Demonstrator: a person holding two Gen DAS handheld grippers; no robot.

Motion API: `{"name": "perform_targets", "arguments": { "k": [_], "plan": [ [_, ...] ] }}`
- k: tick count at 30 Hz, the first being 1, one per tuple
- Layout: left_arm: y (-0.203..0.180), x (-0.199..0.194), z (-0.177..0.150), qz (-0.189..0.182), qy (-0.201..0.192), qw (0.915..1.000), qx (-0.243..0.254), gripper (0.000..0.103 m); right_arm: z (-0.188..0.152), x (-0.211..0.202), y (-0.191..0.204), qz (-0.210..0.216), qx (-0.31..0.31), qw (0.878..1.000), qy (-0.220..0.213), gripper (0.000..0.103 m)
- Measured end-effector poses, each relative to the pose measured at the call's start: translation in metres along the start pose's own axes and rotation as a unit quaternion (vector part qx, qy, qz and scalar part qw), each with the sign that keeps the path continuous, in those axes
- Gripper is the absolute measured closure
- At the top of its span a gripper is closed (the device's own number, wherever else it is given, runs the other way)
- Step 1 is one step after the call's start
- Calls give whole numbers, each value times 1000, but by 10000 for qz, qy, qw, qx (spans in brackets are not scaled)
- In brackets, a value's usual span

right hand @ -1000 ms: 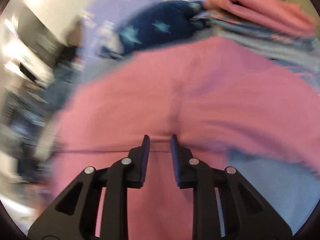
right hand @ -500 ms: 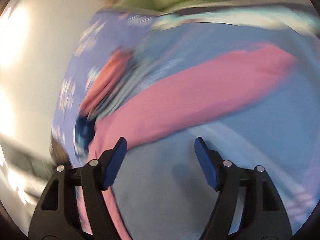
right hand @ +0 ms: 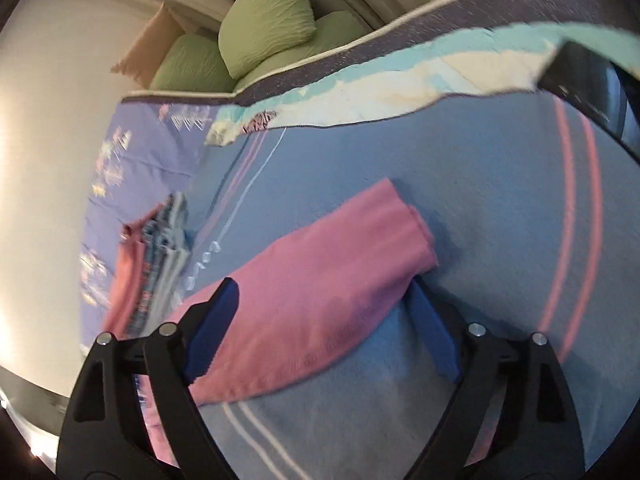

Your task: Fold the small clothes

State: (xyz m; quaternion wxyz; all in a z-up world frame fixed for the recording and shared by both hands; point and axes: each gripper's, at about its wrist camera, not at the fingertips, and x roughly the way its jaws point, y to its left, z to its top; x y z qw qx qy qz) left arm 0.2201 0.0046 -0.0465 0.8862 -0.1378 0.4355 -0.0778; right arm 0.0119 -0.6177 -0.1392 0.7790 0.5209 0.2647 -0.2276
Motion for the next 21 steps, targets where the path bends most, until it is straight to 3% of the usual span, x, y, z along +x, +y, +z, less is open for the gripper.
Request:
{"name": "perform_targets", "arguments": {
  "k": [2,4,5,8,11,14,17,21],
  "plan": [
    [9,1,0,137,-59,9999,-51,24,5,11,11,163,-108,9998,40,31],
    [16,4,3,199,-60,9997,-84,24,9,16,7,363,3,9990,247,89],
    [20,4,4,230,-73,9996,-119,24,10,18,7,453,132,9982,379,95],
    [30,2,11,249,-174,9993,-196,24,8,7,24,769,259,9962,319,95],
    [37,0,18,202,-307,9991,-204,24,-2,-14,70,981,-313,9946,96,95],
    [45,-3,18,7,-421,9988,-264,24,-27,-31,142,1469,-1092,9830,105,95],
    [53,-7,11,-242,-485,9982,-262,24,-68,-37,215,1980,-1750,9641,268,95],
    [67,-10,4,-691,-424,9962,-331,24,-150,-23,302,2651,-2455,9285,854,95]
  ]
}}
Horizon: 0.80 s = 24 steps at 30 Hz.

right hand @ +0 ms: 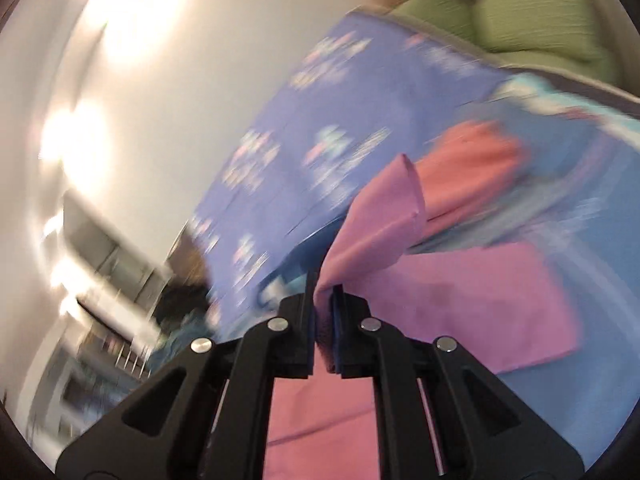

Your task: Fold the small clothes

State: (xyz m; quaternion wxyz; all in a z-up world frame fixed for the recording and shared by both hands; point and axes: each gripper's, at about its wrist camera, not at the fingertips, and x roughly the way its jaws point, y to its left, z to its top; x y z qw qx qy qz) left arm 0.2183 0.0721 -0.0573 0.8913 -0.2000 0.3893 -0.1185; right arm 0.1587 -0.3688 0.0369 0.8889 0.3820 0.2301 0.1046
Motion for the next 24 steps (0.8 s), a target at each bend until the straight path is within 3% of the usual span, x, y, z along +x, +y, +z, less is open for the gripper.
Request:
{"name": "perform_targets", "arguments": {
  "k": [5,9,11,14,20,24],
  "plan": [
    [32,-4,7,-814,64,9943,-684,24,-68,93,70,367,-756,9905,1084,95],
    [43,0,9,-1153,122,9885,-975,24,-145,149,86,358,-1358,9611,2378,88],
    [39,1,10,-1330,143,9868,-914,24,-166,152,87,310,-1586,9514,2623,84],
    [34,7,9,-1541,269,9835,-906,24,-183,149,91,223,-1997,9392,2783,77],
    [30,12,8,-1448,389,9855,-789,24,-193,132,100,151,-2833,9203,2694,64],
    [30,9,8,-1434,471,9854,-788,24,-209,138,109,-430,-3709,8956,2418,64]
  ]
}}
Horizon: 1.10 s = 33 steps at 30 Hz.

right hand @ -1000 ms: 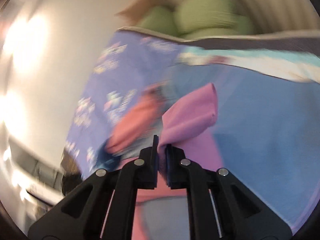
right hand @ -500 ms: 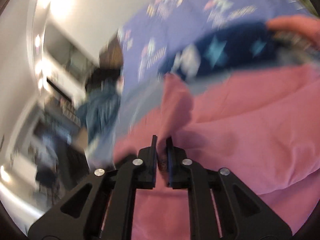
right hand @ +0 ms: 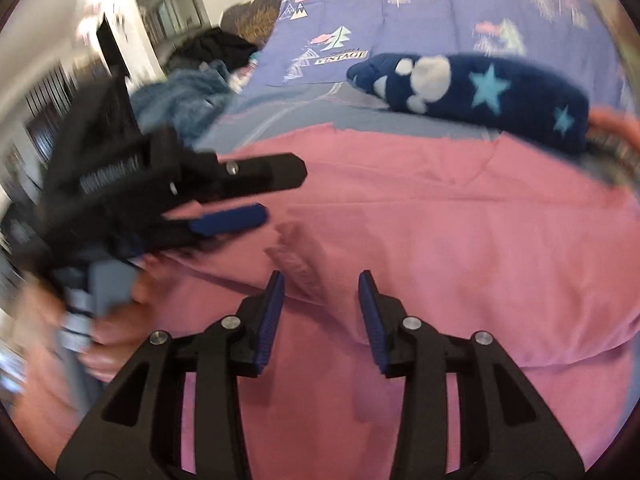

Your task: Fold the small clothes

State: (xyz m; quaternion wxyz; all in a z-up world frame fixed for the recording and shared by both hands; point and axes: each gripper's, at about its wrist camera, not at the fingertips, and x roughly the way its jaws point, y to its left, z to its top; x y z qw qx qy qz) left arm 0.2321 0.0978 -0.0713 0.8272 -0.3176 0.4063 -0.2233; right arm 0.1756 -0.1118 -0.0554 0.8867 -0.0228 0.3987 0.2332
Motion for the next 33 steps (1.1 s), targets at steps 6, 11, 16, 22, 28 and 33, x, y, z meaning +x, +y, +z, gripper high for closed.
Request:
{"name": "perform_targets", "arguments": {
  "k": [6,11,16,22,28,33],
  "plan": [
    [-4,7,-2,-140,302,9994,37,55,-1,3,15,-257,-633,9977,-36,64],
    [-7,12,-5,176,399,9990,90,62,5,8,-2,-13,-177,9998,-8,61],
    [-7,2,-1,276,214,9994,54,52,7,12,-3,166,-185,9997,74,57],
    [-3,6,-1,241,404,9989,-26,50,10,-8,-11,433,17,9980,-460,98],
    [2,11,-3,-574,606,9954,-480,39,15,-23,-6,352,-218,9974,-584,98],
    [8,12,-2,-1100,599,9881,-896,39,6,-8,5,344,-429,9978,-361,98]
  ]
}}
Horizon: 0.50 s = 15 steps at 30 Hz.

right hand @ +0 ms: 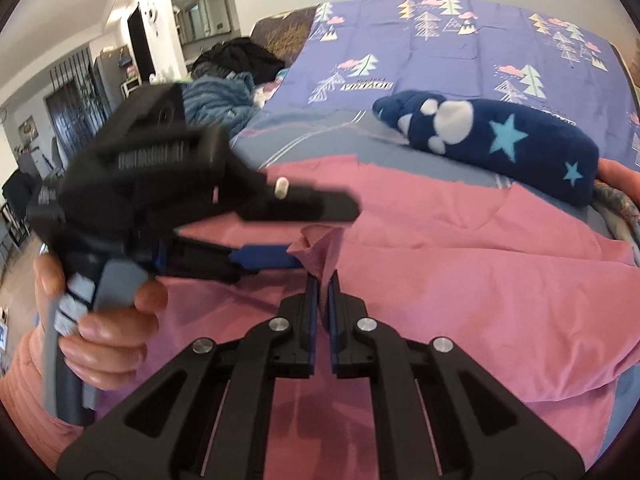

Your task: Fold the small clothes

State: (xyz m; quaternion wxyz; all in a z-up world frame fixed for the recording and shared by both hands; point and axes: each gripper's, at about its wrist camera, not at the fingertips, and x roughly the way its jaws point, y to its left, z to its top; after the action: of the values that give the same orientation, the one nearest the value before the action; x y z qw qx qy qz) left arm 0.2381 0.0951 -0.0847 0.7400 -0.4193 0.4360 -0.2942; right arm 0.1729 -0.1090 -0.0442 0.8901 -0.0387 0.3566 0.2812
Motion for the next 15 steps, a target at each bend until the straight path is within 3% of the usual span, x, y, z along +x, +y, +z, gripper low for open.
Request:
{"name": "perform_targets", "arguments": {
  "k": [3,4,6,7,8,15],
  "plan": [
    [1,2,1,-67,13,10000,-64,39,-1,3,5,40,-90,9999,19,98],
    [0,2,1,-49,-7,10000,-29,43,-1,2,7,41,-104,9999,5,98],
    [-4,3,1,53,-36,9999,106,67,0,1,9,53,-141,9999,-22,98],
    [-6,3,2,153,-57,9997,178,92,0,1,10,45,-159,9999,-25,98],
    [-10,3,2,311,-136,9989,312,102,2,1,11,22,-180,9998,-30,98],
    [-45,-42,7,903,-989,9835,1214,102,31,-7,34,190,-247,9985,-453,98]
  ]
}}
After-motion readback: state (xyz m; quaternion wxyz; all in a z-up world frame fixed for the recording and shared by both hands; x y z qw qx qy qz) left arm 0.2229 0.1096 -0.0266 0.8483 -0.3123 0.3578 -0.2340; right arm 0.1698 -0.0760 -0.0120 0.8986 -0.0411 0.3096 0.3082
